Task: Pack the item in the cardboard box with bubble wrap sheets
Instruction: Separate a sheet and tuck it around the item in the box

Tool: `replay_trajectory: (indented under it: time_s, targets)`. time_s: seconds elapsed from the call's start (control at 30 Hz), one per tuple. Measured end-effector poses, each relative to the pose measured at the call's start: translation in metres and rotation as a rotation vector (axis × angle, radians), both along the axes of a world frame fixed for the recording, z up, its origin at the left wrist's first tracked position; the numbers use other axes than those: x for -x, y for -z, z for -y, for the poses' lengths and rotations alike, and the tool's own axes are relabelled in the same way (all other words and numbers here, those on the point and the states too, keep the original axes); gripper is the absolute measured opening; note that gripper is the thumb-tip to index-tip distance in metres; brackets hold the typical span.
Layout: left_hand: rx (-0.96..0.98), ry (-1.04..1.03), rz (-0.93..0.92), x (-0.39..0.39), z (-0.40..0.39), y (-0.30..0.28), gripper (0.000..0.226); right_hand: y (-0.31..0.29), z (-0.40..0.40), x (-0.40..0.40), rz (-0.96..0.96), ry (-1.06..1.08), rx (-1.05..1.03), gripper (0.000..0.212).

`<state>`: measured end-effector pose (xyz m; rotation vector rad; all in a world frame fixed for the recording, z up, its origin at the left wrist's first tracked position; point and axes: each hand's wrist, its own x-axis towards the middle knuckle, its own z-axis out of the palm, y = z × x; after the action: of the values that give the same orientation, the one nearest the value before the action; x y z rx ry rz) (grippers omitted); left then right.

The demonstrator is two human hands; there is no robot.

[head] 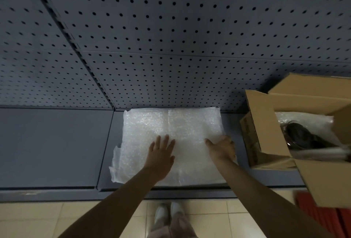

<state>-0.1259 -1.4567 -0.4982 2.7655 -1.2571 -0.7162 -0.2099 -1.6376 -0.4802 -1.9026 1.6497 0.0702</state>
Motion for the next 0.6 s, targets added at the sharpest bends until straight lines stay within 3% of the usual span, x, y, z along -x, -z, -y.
replay_trajectory:
  time_s: [0.17,0.33,0.47,0.6]
  targets:
    - [-0.01,-0.004,0.0,0.0,0.001,0.0,0.059,-0.005,0.006,0.007,0.017,-0.025,0.018,0.077]
    - [-0.015,-0.004,-0.022,-0.002,0.001,-0.003,0.059,-0.015,0.013,0.007,-0.066,-0.135,-0.066,0.049]
    - [-0.021,0.005,-0.058,-0.002,-0.001,-0.007,0.061,-0.035,0.007,0.007,0.061,-0.223,-0.049,0.021]
    - [-0.046,0.016,-0.121,0.001,0.001,-0.014,0.061,-0.068,-0.015,-0.003,0.201,-0.302,0.037,0.02]
